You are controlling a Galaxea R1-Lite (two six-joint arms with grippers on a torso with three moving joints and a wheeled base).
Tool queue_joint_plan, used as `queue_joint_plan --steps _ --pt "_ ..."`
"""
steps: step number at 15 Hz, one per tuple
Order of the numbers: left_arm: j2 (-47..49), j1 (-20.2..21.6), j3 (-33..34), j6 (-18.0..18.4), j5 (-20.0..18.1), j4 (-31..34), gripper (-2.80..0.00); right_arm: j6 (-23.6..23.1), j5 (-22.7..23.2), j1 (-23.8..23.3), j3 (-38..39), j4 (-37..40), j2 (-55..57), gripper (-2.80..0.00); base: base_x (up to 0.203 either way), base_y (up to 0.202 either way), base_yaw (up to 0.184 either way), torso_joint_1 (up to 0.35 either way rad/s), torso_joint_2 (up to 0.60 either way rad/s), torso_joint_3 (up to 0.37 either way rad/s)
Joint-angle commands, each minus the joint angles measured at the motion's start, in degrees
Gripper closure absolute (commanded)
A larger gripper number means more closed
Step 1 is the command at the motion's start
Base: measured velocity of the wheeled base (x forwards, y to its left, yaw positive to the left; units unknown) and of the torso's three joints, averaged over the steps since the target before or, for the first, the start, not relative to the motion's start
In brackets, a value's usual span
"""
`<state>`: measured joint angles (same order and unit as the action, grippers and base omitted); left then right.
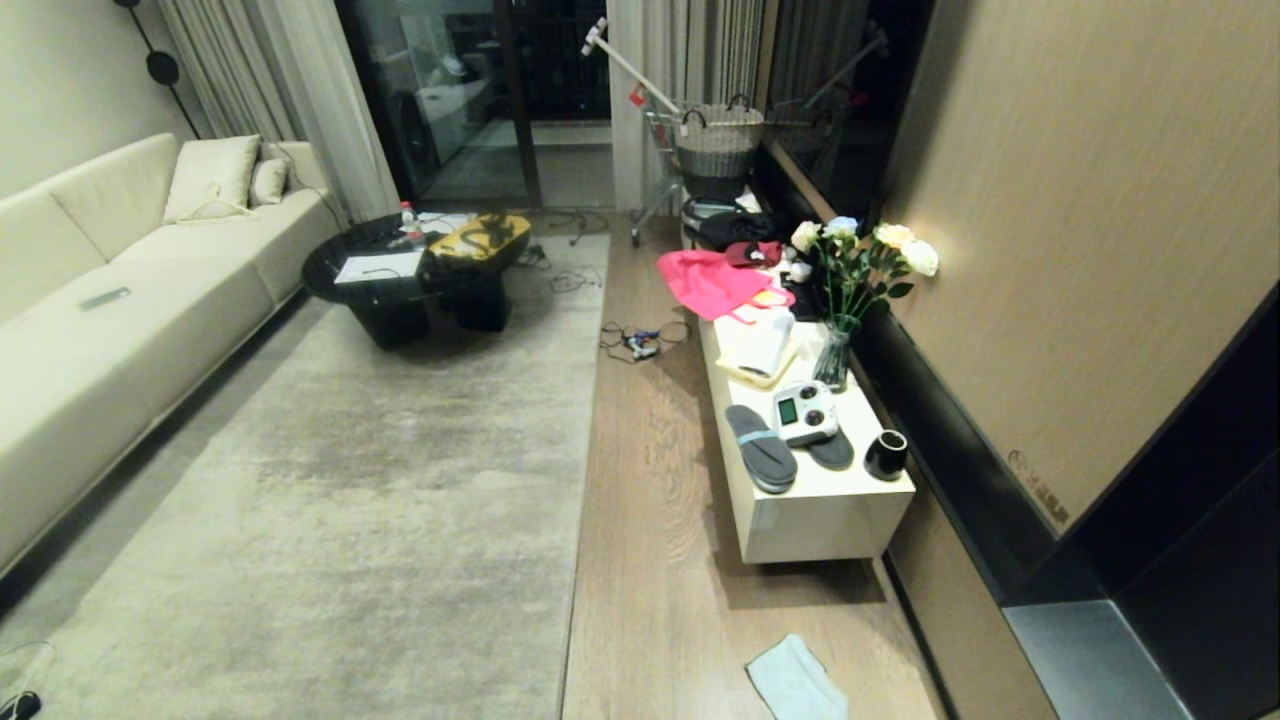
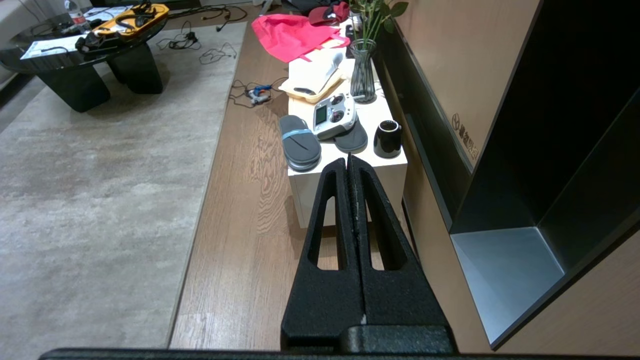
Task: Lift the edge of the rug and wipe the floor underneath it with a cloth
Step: Pick up the rag
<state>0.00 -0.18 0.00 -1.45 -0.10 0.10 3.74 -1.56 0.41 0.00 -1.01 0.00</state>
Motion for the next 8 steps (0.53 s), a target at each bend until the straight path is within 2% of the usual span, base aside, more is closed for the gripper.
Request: queue_joint_plan --steps 1,8 --pt "0.0 0.0 0.0 0.0 0.0 0.0 0.00 0.2 -0.1 0.0 0.0 0.0 0.1 0.00 0.000 0.000 0.000 0.000 0.00 0.000" --pt "0.0 0.0 0.0 0.0 0.0 0.0 0.00 0.1 0.0 0.0 0.0 0.0 0.1 0.00 0.000 0.000 0.000 0.000 0.00 0.000"
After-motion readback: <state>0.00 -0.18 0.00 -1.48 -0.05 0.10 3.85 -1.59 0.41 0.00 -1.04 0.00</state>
